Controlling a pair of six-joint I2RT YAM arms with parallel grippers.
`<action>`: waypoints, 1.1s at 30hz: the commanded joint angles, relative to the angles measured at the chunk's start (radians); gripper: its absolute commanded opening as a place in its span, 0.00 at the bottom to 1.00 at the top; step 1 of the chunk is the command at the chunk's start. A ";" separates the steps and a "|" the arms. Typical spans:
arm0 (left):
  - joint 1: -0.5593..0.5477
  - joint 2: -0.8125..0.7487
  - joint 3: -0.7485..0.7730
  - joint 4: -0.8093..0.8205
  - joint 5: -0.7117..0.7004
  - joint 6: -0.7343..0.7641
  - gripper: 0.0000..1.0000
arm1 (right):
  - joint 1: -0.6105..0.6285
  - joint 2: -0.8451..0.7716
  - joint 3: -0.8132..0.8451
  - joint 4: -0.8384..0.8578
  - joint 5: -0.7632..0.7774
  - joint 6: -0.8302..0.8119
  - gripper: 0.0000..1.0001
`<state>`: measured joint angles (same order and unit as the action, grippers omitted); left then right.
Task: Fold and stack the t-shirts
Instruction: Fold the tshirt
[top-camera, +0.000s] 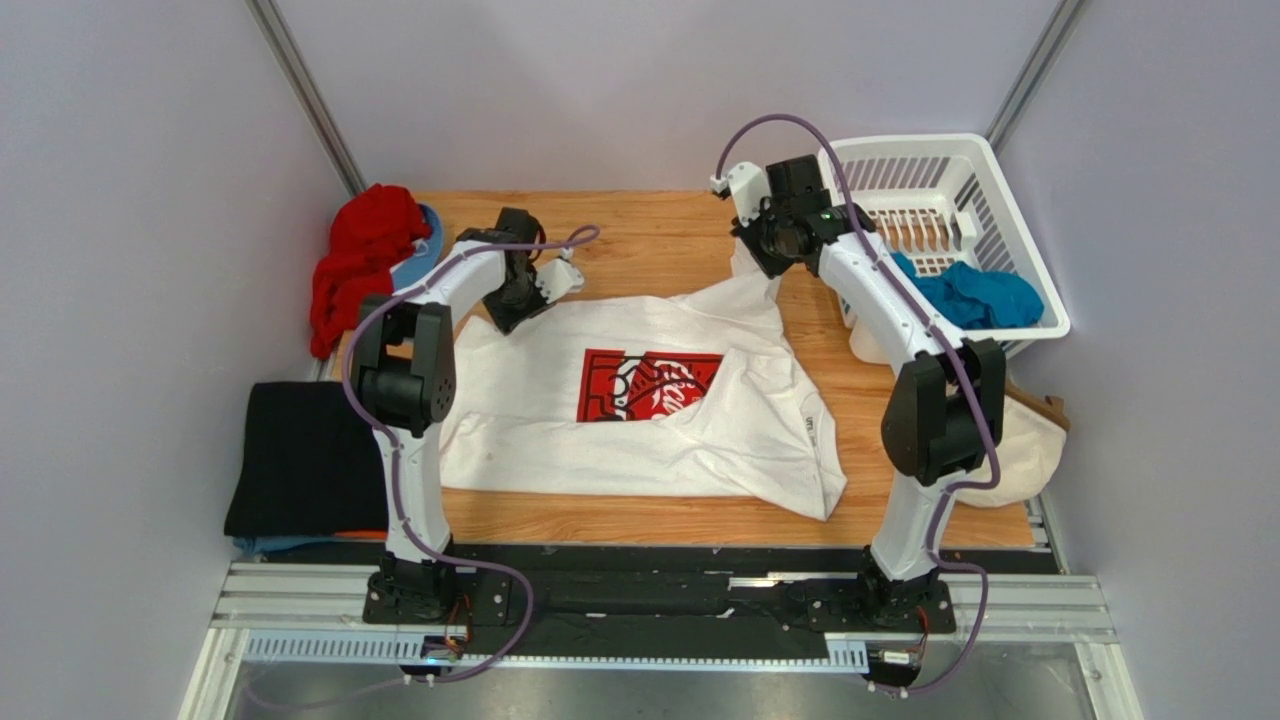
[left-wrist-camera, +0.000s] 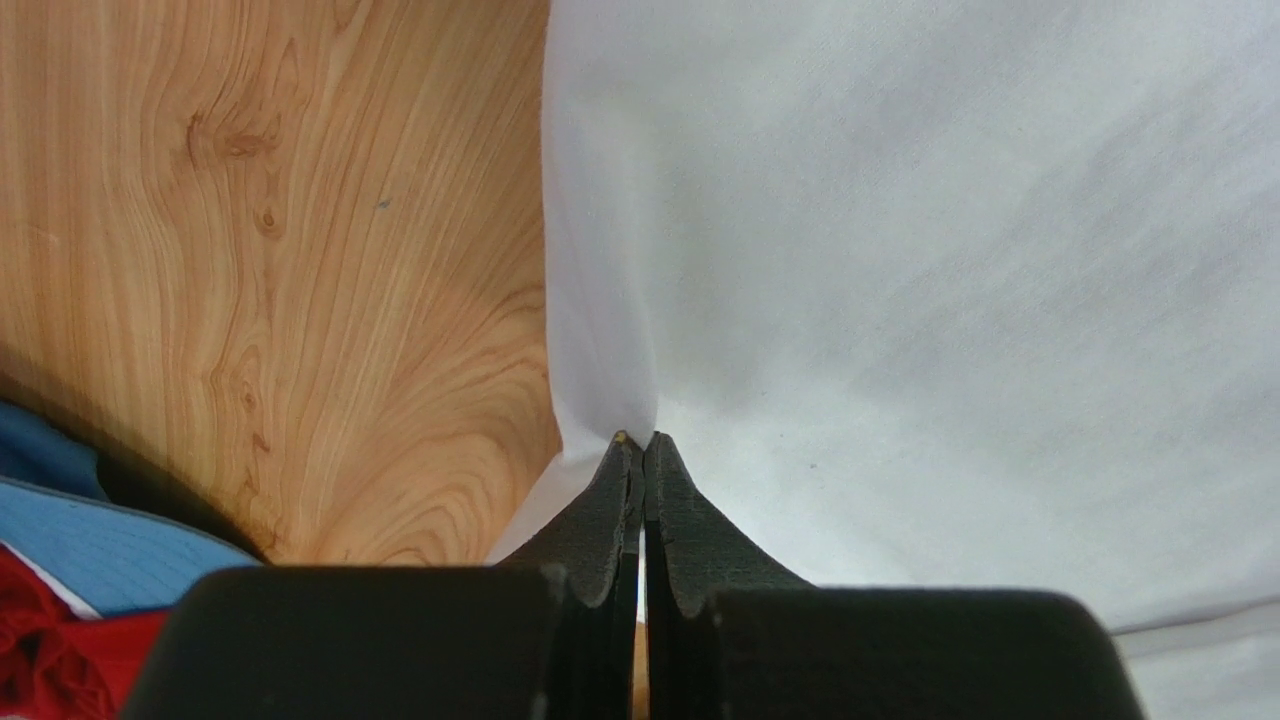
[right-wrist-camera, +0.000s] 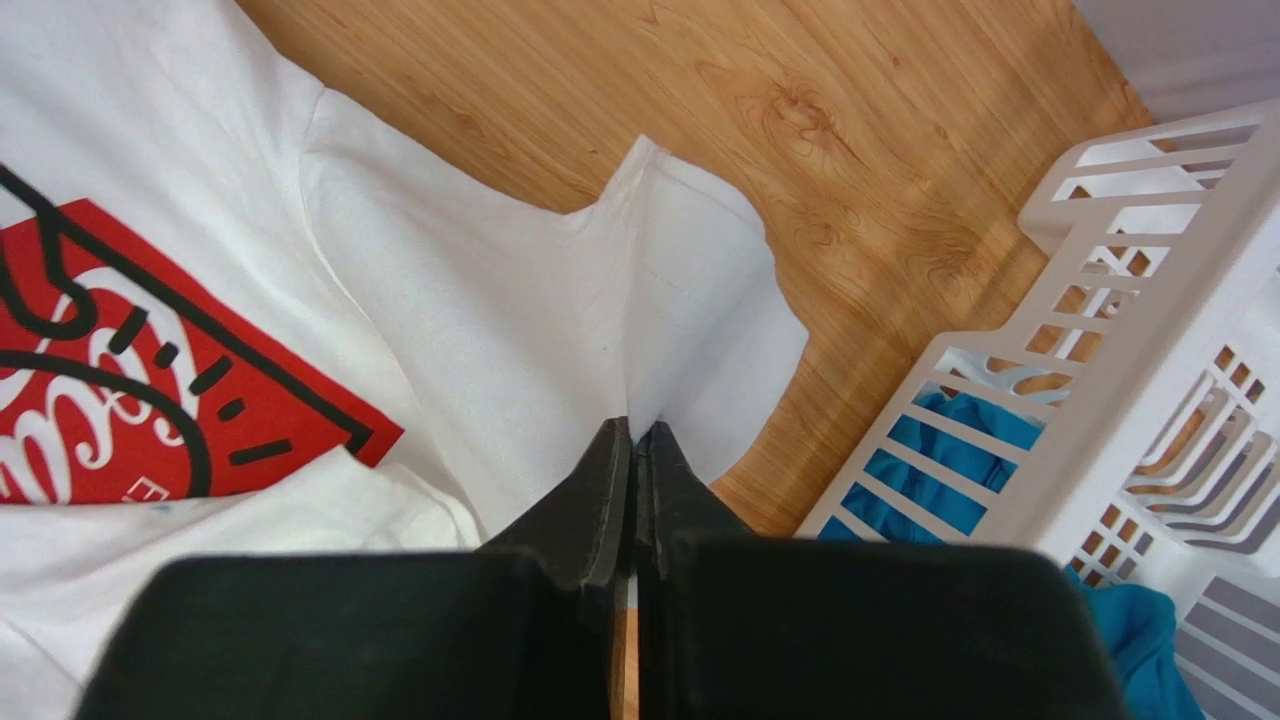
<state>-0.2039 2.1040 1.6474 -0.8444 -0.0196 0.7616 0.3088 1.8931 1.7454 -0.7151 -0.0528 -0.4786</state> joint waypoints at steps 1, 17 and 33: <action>-0.017 -0.059 -0.023 0.030 -0.054 -0.059 0.00 | 0.024 -0.129 -0.064 -0.020 0.008 -0.032 0.00; -0.035 -0.174 -0.116 0.022 -0.128 -0.081 0.00 | 0.128 -0.459 -0.481 -0.036 -0.001 -0.055 0.00; -0.051 -0.252 -0.187 -0.001 -0.157 -0.097 0.00 | 0.187 -0.600 -0.599 -0.116 0.002 -0.043 0.00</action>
<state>-0.2436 1.9484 1.4754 -0.8219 -0.1600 0.6914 0.4843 1.3495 1.1675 -0.8112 -0.0536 -0.5217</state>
